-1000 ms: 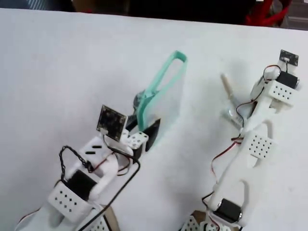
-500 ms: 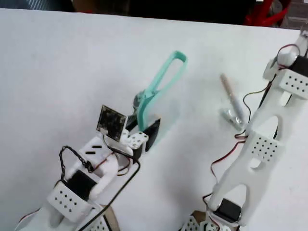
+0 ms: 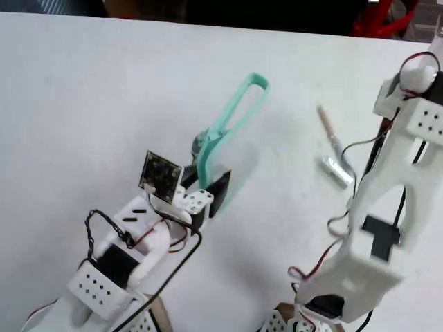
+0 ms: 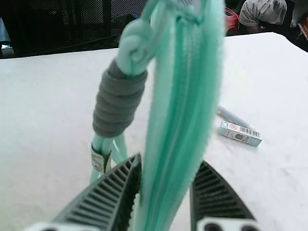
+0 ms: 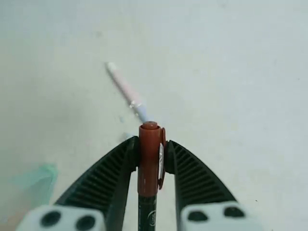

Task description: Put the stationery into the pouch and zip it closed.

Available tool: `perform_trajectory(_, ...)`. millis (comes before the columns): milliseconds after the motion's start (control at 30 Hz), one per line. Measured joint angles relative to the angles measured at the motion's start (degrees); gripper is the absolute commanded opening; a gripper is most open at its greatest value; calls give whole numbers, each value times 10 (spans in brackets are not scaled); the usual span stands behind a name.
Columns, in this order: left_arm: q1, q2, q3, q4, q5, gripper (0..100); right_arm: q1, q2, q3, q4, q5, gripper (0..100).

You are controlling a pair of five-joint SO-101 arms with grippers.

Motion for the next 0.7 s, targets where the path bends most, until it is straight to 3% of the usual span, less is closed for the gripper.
perform_trajectory(333,0,0,0,0,0,159,-99,-222,89,0,0,19)
perform_trajectory(700,0,0,0,0,0,159,-211,-350,109,-59,0,19)
